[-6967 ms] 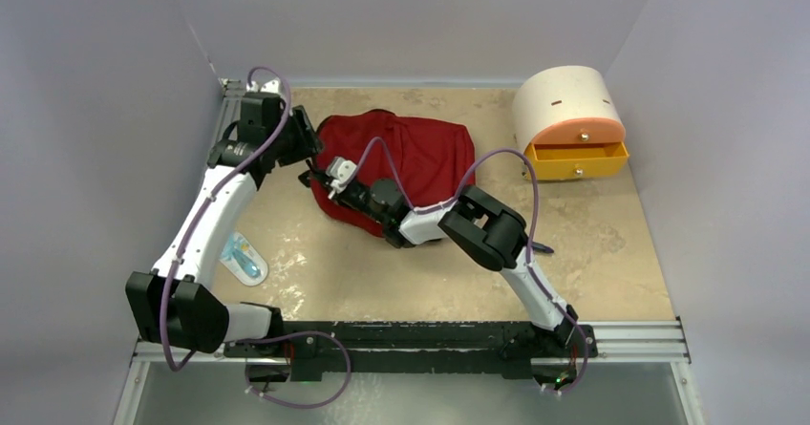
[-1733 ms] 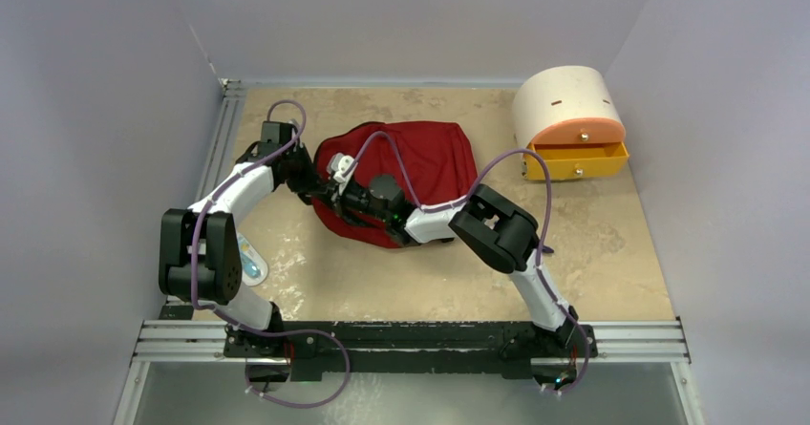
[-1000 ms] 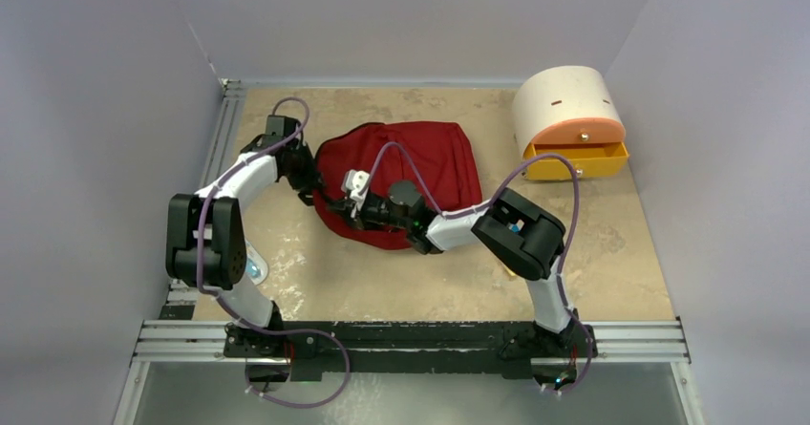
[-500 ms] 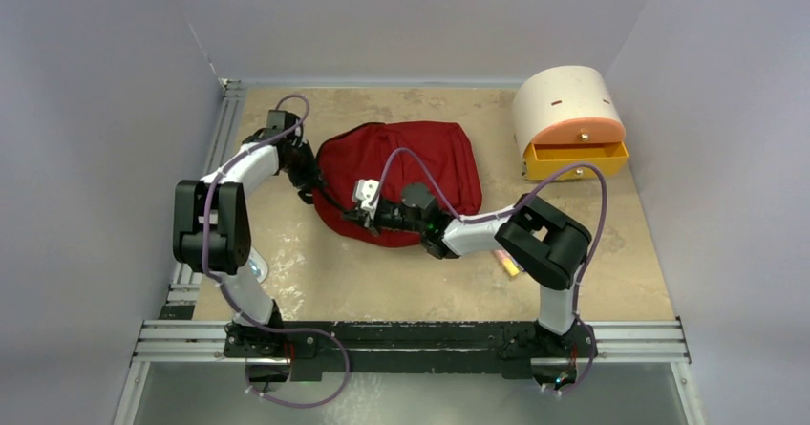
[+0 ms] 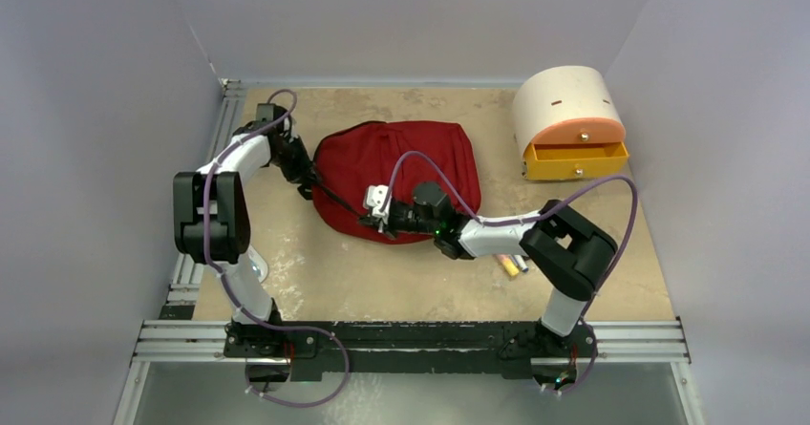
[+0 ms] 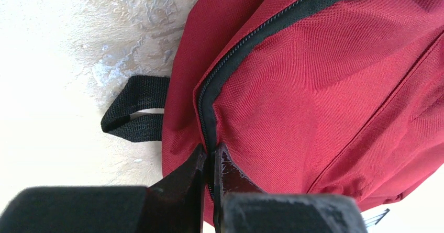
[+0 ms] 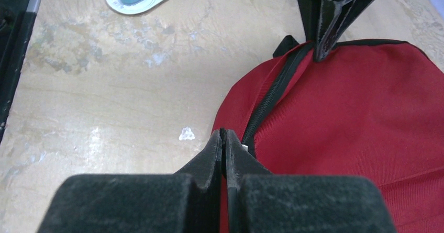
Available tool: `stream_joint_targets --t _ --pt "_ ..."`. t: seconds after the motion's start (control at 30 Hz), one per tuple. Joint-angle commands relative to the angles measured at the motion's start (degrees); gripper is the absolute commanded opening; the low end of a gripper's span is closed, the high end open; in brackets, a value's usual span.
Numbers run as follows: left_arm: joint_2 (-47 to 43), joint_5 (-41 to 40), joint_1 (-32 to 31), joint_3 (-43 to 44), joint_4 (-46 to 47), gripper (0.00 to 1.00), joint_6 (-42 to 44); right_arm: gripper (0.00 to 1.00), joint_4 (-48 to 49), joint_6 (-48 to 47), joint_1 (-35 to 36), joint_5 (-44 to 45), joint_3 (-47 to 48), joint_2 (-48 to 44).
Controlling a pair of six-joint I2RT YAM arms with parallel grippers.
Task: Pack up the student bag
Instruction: Zip the student bag at the center of the board.
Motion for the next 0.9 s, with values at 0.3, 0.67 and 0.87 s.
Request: stream_joint_targets --t 0.3,0.67,0.87 --pt "-1.6 1.2 5.0 4.6 7.7 0.12 0.6 0.0 -8.5 -0.4 -0.8 -12.1 1.3 -3.0" --pt "-23.3 5.8 4.7 -12.1 5.1 0.53 -6.0 0.0 1.5 10.3 -0.8 -11.3 15.3 8.5" --pt "-28.8 6.8 3.7 -19.2 5.4 0.53 -8.7 0.0 1.8 11.2 -0.7 -10.3 23.3 13.1"
